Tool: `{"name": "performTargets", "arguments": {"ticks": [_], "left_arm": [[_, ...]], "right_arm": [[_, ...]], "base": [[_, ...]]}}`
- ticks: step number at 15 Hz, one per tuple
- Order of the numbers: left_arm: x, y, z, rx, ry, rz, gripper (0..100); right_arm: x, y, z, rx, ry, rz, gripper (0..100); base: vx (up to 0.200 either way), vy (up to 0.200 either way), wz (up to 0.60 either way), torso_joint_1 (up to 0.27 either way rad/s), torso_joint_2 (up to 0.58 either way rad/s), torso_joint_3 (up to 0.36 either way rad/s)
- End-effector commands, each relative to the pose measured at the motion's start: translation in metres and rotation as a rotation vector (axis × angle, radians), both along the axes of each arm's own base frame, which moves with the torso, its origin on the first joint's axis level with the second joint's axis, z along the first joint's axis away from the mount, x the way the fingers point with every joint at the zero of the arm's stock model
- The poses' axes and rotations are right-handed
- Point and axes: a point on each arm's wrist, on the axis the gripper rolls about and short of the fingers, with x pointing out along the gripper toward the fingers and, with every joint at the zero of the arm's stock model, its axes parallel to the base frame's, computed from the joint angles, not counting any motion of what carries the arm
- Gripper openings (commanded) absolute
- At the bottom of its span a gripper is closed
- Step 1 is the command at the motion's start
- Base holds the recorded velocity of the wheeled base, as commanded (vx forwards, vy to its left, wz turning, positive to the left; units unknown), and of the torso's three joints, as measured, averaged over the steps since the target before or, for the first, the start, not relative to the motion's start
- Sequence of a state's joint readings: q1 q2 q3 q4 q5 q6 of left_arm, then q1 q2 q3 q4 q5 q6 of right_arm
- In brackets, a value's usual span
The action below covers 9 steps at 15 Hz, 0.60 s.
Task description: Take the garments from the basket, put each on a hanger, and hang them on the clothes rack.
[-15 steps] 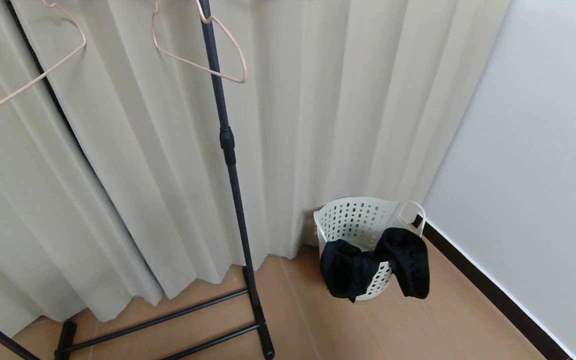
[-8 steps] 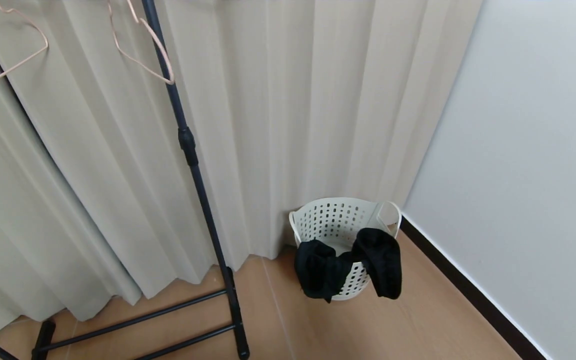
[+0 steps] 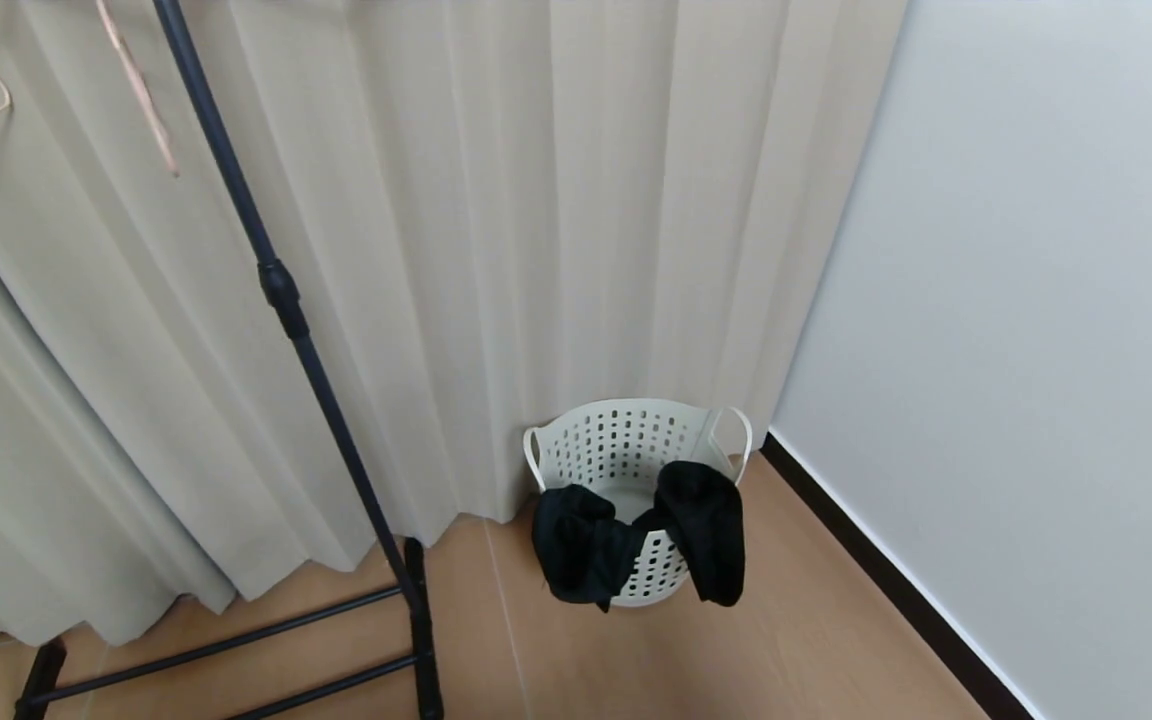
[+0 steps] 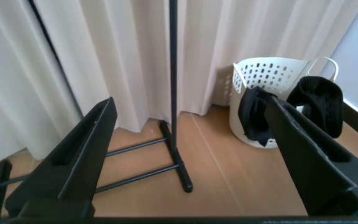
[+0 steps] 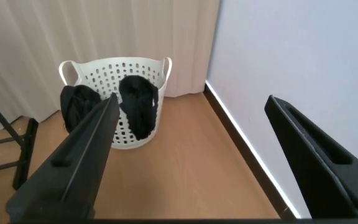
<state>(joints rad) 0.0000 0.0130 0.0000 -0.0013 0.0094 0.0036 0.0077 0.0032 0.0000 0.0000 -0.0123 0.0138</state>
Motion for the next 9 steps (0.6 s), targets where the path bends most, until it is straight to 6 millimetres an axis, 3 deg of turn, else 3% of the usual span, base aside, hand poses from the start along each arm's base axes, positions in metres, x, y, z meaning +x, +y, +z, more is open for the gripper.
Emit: {"name": "performTargets", "arguments": {"ticks": [1, 2, 9], "left_arm": [[0.0001, 0.0000, 0.0000, -0.001, 0.001, 0.000, 100], [0.0001, 0.0000, 0.0000, 0.001, 0.001, 0.000, 100], [0.0001, 0.0000, 0.0002, 0.001, -0.001, 0.000, 100]], "right_arm": [[0.0001, 0.0000, 0.0000, 0.000, 0.001, 0.000, 100], [0.0001, 0.0000, 0.0000, 0.000, 0.001, 0.000, 100], [0.0000, 0.0000, 0.0000, 0.000, 0.000, 0.000, 100]], "base": [[0.200, 0.000, 0.00, 0.017, 0.00, 0.012], [0.200, 0.000, 0.00, 0.007, 0.00, 0.002], [0.000, 0.000, 0.00, 0.000, 0.00, 0.000]]}}
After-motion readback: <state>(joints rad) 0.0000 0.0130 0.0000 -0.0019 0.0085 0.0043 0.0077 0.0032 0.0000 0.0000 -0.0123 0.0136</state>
